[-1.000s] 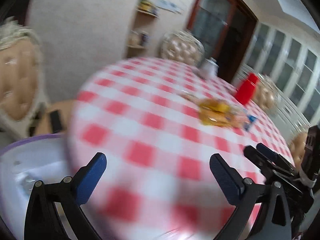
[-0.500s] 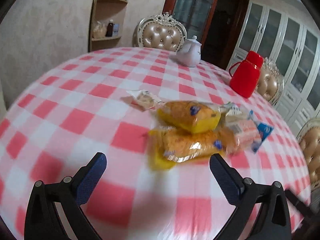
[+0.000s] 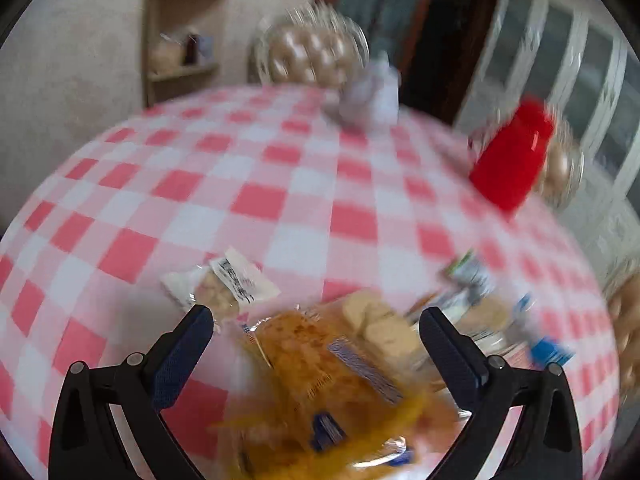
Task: Organize snacks
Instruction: 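Move both tools back over the remaining snacks on the table, then grasp a yellow bread loaf with the right tool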
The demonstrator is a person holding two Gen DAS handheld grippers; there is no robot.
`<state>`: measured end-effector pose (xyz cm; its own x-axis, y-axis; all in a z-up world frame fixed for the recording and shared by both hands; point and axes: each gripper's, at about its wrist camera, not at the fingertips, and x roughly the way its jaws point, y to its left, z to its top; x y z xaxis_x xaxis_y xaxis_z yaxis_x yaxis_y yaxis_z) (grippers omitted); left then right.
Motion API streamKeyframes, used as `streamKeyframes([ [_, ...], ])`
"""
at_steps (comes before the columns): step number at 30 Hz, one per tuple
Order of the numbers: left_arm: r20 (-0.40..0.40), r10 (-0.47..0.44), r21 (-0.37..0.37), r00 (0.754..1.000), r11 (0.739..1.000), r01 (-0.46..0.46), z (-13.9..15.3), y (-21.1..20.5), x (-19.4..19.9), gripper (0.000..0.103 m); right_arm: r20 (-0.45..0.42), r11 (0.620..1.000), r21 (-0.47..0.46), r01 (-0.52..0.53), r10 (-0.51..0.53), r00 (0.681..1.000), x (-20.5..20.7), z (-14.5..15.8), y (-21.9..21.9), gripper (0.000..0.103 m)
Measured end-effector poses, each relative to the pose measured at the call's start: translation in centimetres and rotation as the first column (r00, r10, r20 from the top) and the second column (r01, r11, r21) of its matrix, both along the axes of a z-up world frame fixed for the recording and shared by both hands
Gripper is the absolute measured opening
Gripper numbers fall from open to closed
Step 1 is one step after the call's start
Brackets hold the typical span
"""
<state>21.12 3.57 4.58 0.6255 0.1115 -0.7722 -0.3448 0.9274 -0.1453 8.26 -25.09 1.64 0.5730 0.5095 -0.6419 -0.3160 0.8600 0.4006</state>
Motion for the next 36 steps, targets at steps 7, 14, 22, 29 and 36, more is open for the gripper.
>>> streamKeyframes([
  [7, -0.19, -0.028, 0.116, 0.981, 0.992, 0.051, -1.8, 1.4, -1.4, 0.103, 0.05, 0.996, -0.084, 0.036, -0.032, 0.998, -0.8, 0.0, -0.7, 0.086],
  [14, -0.167, -0.069, 0.015, 0.984, 0.997, 0.073, -4.0, 6.1, -6.9, 0.087, 0.008, 0.997, 0.017, 0.078, -0.078, 0.997, -0.3, 0.1, -2.7, 0.086],
  [22, -0.071, -0.139, 0.044, 0.988, 0.989, 0.142, -2.6, 5.6, -6.9, 0.09, 0.058, 0.995, -0.029, 0.097, -0.095, 0.994, -0.8, 0.4, -2.0, 0.086],
  [29, -0.105, -0.179, 0.078, 0.978, 0.979, 0.188, -4.6, 4.4, -4.4, 0.09, 0.052, 0.995, -0.032, 0.096, -0.095, 0.994, -0.4, 0.3, -1.7, 0.086],
  [36, -0.055, -0.217, 0.01, 0.975, 0.976, 0.217, -4.7, 3.1, -6.1, 0.045, 0.083, 0.994, -0.055, 0.089, -0.084, 0.993, -0.7, 0.5, -1.7, 0.086],
])
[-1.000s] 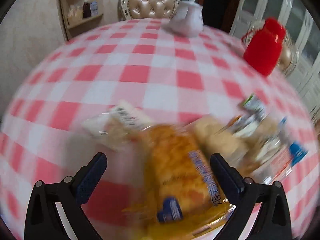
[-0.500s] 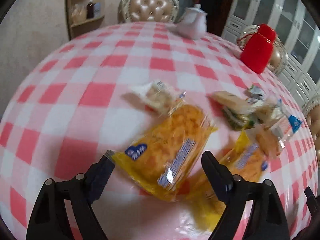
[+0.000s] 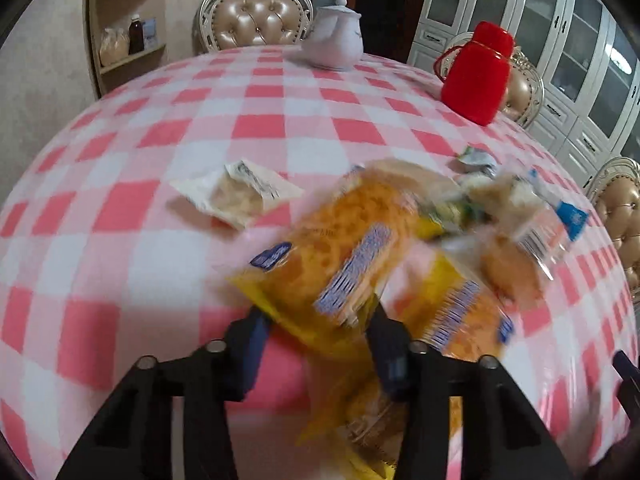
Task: Organize snacks
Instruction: 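Grasp a yellow bread loaf with the right tool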
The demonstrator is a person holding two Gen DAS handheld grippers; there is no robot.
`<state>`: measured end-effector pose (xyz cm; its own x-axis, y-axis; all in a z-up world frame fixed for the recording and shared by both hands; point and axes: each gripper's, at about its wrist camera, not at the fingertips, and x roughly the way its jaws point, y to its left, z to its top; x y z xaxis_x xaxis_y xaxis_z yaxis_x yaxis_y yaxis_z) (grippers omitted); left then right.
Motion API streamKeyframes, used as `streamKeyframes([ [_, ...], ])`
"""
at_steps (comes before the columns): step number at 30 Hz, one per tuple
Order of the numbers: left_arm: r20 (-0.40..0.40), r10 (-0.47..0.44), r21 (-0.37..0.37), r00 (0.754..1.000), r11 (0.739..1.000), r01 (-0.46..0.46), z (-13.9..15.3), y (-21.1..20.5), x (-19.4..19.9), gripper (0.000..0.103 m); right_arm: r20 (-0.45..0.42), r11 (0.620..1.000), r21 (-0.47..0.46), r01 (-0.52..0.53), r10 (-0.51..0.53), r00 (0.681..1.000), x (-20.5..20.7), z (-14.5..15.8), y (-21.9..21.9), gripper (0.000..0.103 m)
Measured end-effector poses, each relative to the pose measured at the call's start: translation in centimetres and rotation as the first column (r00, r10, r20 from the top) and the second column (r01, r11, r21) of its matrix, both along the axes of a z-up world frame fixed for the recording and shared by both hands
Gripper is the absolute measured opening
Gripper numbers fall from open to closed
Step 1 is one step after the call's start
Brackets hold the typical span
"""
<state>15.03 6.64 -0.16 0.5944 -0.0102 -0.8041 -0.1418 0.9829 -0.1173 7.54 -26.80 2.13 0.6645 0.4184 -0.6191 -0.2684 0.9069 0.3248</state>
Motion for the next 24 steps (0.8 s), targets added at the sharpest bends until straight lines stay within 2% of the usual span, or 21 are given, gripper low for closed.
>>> streamKeyframes([
  [6, -0.04, 0.007, -0.035, 0.999, 0.999, -0.009, 0.3, -2.2, -4.8, 0.045, -0.019, 0.999, -0.008, -0.041, 0.041, 0.999, 0.1, -0.4, 0.8, 0.086],
  [8, -0.04, 0.003, -0.085, 0.999, 0.996, -0.006, 0.4, -2.3, -6.6, 0.046, -0.001, 0.998, -0.028, -0.061, 0.061, 0.998, -0.4, -0.3, 1.5, 0.086],
  [9, -0.033, 0.018, -0.155, 0.999, 0.988, -0.022, 0.5, -1.6, -7.4, 0.047, -0.002, 0.997, -0.031, -0.069, 0.069, 0.998, -0.5, -0.4, 2.0, 0.086],
  [10, -0.018, 0.042, -0.241, 0.999, 0.969, -0.045, 0.5, -0.5, -7.9, 0.048, -0.017, 0.998, -0.022, -0.067, 0.067, 0.998, -0.6, -0.5, 2.3, 0.086],
  [11, -0.002, 0.072, -0.297, 0.997, 0.952, -0.07, 0.7, 0.5, -8.1, 0.05, -0.04, 0.998, 0.006, -0.065, 0.066, 0.997, -0.7, -0.6, 2.7, 0.086],
  [13, 0.06, 0.155, -0.346, 0.986, 0.93, -0.125, 1.5, 2.4, -8.6, 0.054, -0.109, 0.994, 0.087, -0.063, 0.072, 0.991, -1.0, -1.0, 4.1, 0.086],
  [15, 0.133, 0.252, -0.355, 0.959, 0.915, -0.191, 2.5, 4.0, -9.8, 0.061, -0.145, 0.992, 0.11, -0.065, 0.081, 0.986, -1.6, -1.0, 6.8, 0.086],
  [17, 0.193, 0.32, -0.374, 0.928, 0.898, -0.231, 3.1, 5.0, -10.8, 0.068, -0.14, 0.995, 0.085, -0.06, 0.071, 0.988, -2.3, -0.6, 9.7, 0.086],
  [20, 0.24, 0.374, -0.388, 0.896, 0.883, -0.265, 3.7, 6.2, -11.6, 0.071, -0.131, 0.999, 0.024, -0.04, 0.042, 0.99, -2.9, -0.1, 14.2, 0.086],
  [22, 0.268, 0.373, -0.364, 0.888, 0.893, -0.265, 3.9, 6.5, -11.7, 0.073, -0.151, 0.999, -0.033, -0.016, 0.011, 0.988, -2.7, -0.4, 16.9, 0.086],
  [24, 0.272, 0.371, -0.335, 0.888, 0.902, -0.274, 3.9, 6.6, -11.4, 0.075, -0.154, 0.985, -0.168, 0.04, -0.066, 0.986, -2.1, -1.0, 19.2, 0.086],
])
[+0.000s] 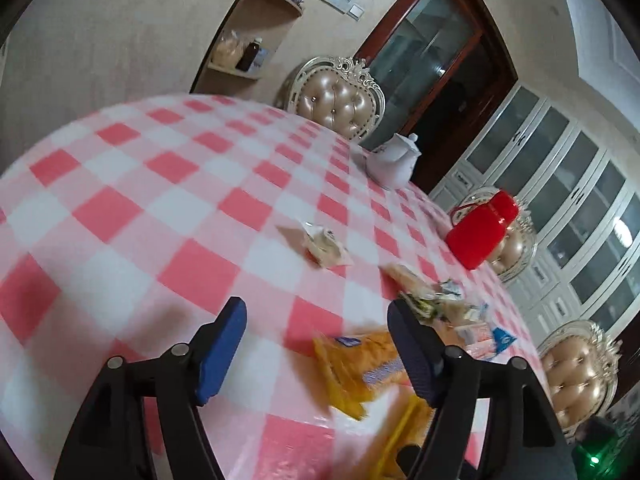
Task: Organize snacks
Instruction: 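Grasp a yellow bread loaf with the right tool, then grasp the other yellow bread loaf with the left tool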
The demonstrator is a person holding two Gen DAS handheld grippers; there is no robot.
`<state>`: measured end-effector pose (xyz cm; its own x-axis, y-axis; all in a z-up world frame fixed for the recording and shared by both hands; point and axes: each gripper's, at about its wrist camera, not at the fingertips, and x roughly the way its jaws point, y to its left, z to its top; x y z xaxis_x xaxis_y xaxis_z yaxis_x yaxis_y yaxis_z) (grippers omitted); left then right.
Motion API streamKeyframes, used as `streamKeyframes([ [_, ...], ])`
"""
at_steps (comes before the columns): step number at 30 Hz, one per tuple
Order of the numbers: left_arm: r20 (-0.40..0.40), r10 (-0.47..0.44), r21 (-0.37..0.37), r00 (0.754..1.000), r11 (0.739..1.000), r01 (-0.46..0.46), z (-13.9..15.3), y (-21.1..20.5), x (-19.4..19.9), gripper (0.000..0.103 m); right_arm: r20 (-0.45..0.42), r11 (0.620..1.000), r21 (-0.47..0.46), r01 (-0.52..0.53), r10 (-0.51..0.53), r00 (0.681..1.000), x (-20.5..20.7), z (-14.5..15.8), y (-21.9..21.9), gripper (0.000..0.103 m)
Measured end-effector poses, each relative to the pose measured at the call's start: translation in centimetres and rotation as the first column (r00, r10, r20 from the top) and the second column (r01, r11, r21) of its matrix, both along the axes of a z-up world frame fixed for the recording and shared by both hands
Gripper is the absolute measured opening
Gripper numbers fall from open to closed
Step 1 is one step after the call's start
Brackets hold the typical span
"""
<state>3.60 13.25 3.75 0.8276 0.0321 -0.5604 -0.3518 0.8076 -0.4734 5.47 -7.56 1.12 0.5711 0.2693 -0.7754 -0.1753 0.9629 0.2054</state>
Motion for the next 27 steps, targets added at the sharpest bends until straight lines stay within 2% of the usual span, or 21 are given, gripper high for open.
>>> streamKeyframes([
  [2, -0.012, -0.009, -0.011, 1.0, 1.0, 0.009, -0.3, 0.0, 0.3, 0.075, -0.009, 0.997, -0.078, 0.022, -0.023, 1.0, 0.7, -0.7, 1.1, 0.086],
  [4, -0.021, -0.037, -0.021, 0.999, 0.999, 0.037, -0.5, -0.3, 0.6, 0.075, -0.021, 0.993, -0.113, 0.024, -0.027, 0.999, 1.4, -1.2, 1.1, 0.086],
  [7, -0.033, -0.068, -0.003, 0.997, 0.998, 0.068, -0.5, -0.9, 0.6, 0.075, -0.011, 0.983, -0.177, -0.049, 0.048, 0.999, 2.0, -1.6, 0.1, 0.083],
  [8, -0.04, -0.078, 0.003, 0.996, 0.997, 0.078, -0.6, -1.1, 0.7, 0.076, -0.006, 0.981, -0.183, -0.066, 0.066, 0.998, 2.1, -1.6, -0.6, 0.077],
  [9, -0.051, -0.086, 0.01, 0.995, 0.996, 0.087, -0.7, -1.4, 0.8, 0.076, 0.005, 0.98, -0.181, -0.082, 0.085, 0.996, 2.1, -1.4, -1.9, 0.056],
  [10, -0.059, -0.091, 0.015, 0.994, 0.996, 0.093, -0.6, -1.6, 0.9, 0.076, 0.007, 0.981, -0.173, -0.083, 0.085, 0.996, 2.1, -1.2, -3.8, 0.053],
  [14, -0.077, -0.107, 0.04, 0.991, 0.993, 0.111, -0.5, -2.4, 0.9, 0.077, -0.008, 0.99, -0.105, -0.097, 0.097, 0.995, 2.2, -0.6, -9.8, 0.057],
  [16, -0.081, -0.115, 0.055, 0.99, 0.991, 0.12, -0.4, -2.8, 0.8, 0.077, 0.001, 0.995, -0.074, -0.067, 0.067, 0.998, 2.2, -0.6, -12.7, 0.08],
  [17, -0.085, -0.12, 0.065, 0.989, 0.99, 0.125, -0.3, -3.0, 0.9, 0.078, 0.006, 0.995, -0.088, -0.05, 0.051, 0.999, 2.4, -0.5, -13.2, 0.082],
  [20, -0.113, -0.138, 0.114, 0.984, 0.982, 0.151, -0.5, -4.0, 1.2, 0.078, 0.009, 0.991, -0.122, -0.062, 0.064, 0.998, 2.7, -0.7, -13.7, 0.082],
  [23, -0.155, -0.177, 0.134, 0.972, 0.971, 0.199, -1.0, -5.0, 2.0, 0.078, -0.004, 0.978, -0.158, -0.137, 0.138, 0.99, 2.4, -1.3, -12.2, 0.082],
  [26, -0.202, -0.237, 0.179, 0.95, 0.945, 0.274, -1.2, -6.4, 3.3, 0.078, 0.017, 0.965, -0.202, -0.17, 0.177, 0.984, 1.5, -1.5, -11.1, 0.065],
  [27, -0.227, -0.259, 0.222, 0.939, 0.925, 0.308, -1.3, -7.1, 4.0, 0.078, 0.024, 0.963, -0.215, -0.163, 0.172, 0.985, 1.2, -1.3, -11.0, 0.055],
])
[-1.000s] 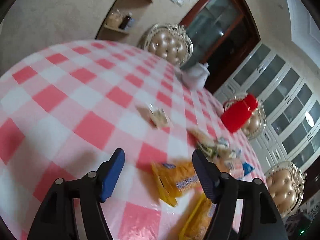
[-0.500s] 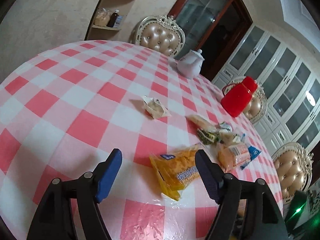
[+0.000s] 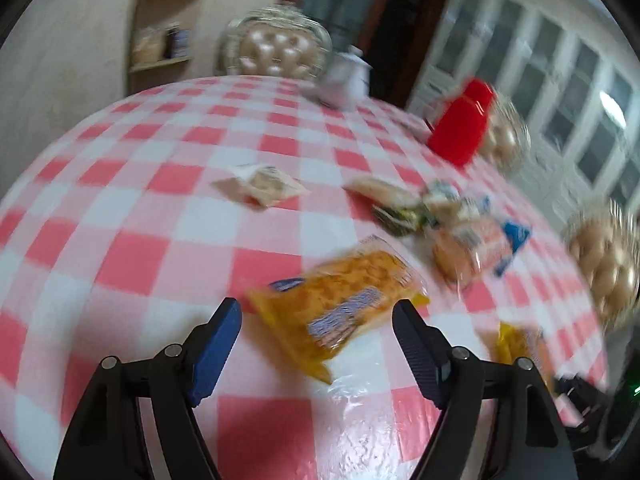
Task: Organize snacks
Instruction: 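Grasp the other yellow bread loaf with the left tool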
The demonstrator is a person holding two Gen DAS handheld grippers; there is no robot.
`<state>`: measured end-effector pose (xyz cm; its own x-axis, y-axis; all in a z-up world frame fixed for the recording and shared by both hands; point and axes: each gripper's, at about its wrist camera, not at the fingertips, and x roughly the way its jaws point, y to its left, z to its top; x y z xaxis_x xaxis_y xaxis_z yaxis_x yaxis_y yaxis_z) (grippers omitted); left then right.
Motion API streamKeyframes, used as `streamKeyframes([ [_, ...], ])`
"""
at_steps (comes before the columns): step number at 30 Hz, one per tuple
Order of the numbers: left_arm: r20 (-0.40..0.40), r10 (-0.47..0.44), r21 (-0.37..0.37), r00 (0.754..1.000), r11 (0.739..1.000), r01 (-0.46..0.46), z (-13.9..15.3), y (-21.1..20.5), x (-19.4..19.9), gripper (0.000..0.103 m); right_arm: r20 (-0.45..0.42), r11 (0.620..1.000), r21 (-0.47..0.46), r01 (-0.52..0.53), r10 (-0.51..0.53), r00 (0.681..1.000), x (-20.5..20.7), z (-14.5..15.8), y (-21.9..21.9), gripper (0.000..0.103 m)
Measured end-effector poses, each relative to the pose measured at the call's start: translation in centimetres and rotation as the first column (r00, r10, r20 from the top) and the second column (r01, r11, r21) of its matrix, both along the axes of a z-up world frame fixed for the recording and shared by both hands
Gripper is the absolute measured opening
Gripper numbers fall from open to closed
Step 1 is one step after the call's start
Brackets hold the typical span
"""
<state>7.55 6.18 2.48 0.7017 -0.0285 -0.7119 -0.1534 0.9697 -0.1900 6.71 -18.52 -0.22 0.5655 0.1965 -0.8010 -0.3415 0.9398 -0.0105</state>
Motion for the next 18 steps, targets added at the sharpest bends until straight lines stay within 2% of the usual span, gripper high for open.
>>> streamKeyframes([
  [1, -0.015, -0.03, 0.06, 0.999, 0.998, 0.031, -0.2, -0.7, 0.7, 0.079, 0.003, 1.0, 0.001, 0.001, -0.001, 1.0, -0.1, 0.1, 0.0, 0.052],
  [3, -0.059, -0.075, 0.167, 0.995, 0.982, 0.083, -0.7, -1.9, 2.2, 0.084, 0.003, 1.0, 0.017, -0.005, 0.005, 1.0, -0.3, 0.1, -0.2, 0.051],
  [4, -0.071, -0.095, 0.198, 0.993, 0.974, 0.107, -0.9, -2.2, 2.8, 0.085, 0.005, 1.0, 0.019, -0.008, 0.008, 1.0, -0.3, 0.1, -0.2, 0.051],
  [8, -0.103, -0.192, 0.24, 0.976, 0.947, 0.212, -1.3, -3.4, 5.2, 0.086, 0.003, 1.0, 0.029, -0.012, 0.011, 1.0, -0.2, 0.0, -0.3, 0.051],
  [10, -0.124, -0.24, 0.279, 0.963, 0.923, 0.266, -1.6, -4.4, 6.1, 0.086, 0.001, 0.999, 0.032, -0.012, 0.012, 1.0, -0.3, 0.1, -0.4, 0.052],
  [12, -0.165, -0.266, 0.353, 0.95, 0.883, 0.309, -2.0, -5.8, 6.5, 0.086, -0.001, 0.999, 0.029, -0.013, 0.013, 1.0, -0.2, 0.0, -0.3, 0.052],
  [13, -0.187, -0.273, 0.401, 0.944, 0.855, 0.327, -1.8, -6.4, 6.4, 0.086, -0.001, 1.0, 0.029, -0.013, 0.013, 1.0, -0.1, 0.0, -0.3, 0.052],
  [15, -0.178, -0.319, 0.449, 0.931, 0.815, 0.366, -0.6, -7.2, 5.6, 0.086, -0.007, 0.999, 0.032, -0.011, 0.011, 1.0, 0.0, 0.0, -0.4, 0.052],
  [18, -0.132, -0.414, 0.458, 0.901, 0.78, 0.425, 2.0, -8.0, 5.3, 0.087, -0.013, 0.999, 0.04, -0.006, 0.007, 1.0, 0.0, 0.0, -0.4, 0.052],
])
